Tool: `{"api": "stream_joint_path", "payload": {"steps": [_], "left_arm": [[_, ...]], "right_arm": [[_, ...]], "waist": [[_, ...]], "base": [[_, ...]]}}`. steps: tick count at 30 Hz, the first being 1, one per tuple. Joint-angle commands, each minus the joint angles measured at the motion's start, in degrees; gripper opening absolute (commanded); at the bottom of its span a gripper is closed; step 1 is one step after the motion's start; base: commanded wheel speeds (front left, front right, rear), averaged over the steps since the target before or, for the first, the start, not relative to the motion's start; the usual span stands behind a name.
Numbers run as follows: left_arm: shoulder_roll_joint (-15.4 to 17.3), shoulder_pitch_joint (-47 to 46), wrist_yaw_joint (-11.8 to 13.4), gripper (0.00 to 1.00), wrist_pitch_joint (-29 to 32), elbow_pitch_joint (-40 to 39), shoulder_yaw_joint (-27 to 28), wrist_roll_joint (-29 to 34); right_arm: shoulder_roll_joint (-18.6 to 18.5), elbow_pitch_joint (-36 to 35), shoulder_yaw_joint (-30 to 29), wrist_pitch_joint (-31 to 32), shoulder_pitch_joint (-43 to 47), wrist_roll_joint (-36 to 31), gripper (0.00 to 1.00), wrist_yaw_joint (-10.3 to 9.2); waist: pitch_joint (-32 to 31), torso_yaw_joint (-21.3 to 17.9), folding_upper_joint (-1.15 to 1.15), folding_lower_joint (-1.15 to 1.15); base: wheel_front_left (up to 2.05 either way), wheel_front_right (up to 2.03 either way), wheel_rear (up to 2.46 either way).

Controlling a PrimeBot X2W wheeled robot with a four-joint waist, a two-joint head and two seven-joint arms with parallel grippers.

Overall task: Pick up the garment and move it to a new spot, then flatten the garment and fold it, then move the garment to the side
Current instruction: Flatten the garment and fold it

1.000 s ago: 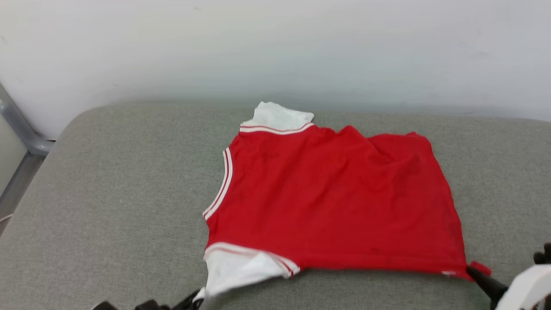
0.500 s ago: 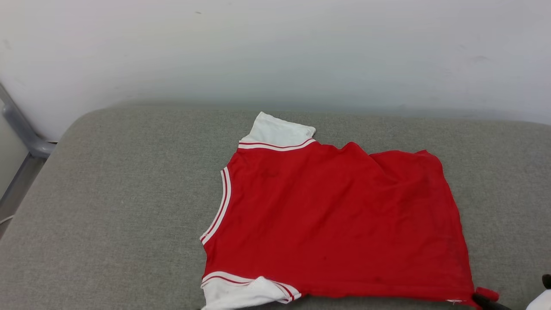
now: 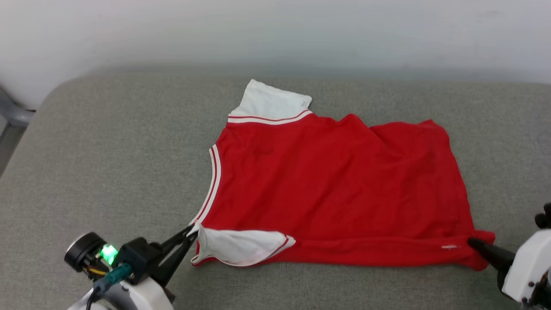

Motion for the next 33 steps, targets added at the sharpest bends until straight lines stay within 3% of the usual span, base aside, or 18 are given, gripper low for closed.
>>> {"api": "stream_joint_path", "payload": {"steps": [1,10,26,27,28,29,30,33], "left_arm": [[-0.55,-1.73,-0.12,0.0,0.25,0.75,-0.42,0.33],[-2.28,-11.87,-0.5,0.0,-0.72,9.15,-4.25,-0.11],[-6.08,-22.93,-0.57,0.0,-5.17,24.59,-11.24,-2.29],[-6.24,-23.38,-0.58,0.0,-5.22,25.54,-11.75,-2.53],[-6.43,-23.81,-0.58,0.39,-5.59,26.39,-12.07,-2.51],[-6.72,-24.1,-0.58,0.85,-6.01,27.19,-12.25,-2.45],[-7.21,-24.21,-0.58,1.0,-6.37,27.98,-12.31,-2.62],[-8.02,-24.2,-0.36,1.0,-7.51,29.74,-12.02,-3.03]], "right_arm": [[0.61,0.48,-0.2,0.49,-1.81,-1.02,0.0,-0.05],[2.52,4.22,-0.9,2.52,-9.45,-6.43,0.0,-0.05],[3.61,9.55,0.67,-0.9,-15.23,-11.48,0.0,-0.05],[3.37,9.69,1.14,-1.48,-15.36,-12.02,0.47,-0.05],[3.5,10.24,1.16,-2.06,-15.45,-12.28,1.0,-0.05],[3.71,10.57,1.52,-2.31,-15.64,-12.4,1.0,-0.05],[3.8,10.76,1.88,-2.64,-15.84,-12.29,1.0,-0.05],[3.53,10.54,2.7,-4.12,-15.92,-11.41,1.0,-0.05]], "waist": [[1.91,-0.27,0.0,-0.01],[7.13,0.23,0.0,-0.01],[11.27,0.77,0.0,-0.01],[11.2,0.76,0.0,-0.01],[10.99,0.74,0.0,-0.01],[10.68,0.74,0.0,-0.01],[10.25,0.72,0.0,-0.01],[8.46,0.65,0.0,-0.01]], "base": [[0.0,0.0,0.0],[0.0,0.0,0.0],[0.0,0.0,0.0],[0.0,0.0,0.0],[0.0,0.0,0.0],[0.0,0.0,0.0],[0.0,0.0,0.0],[0.0,0.0,0.0]]}}
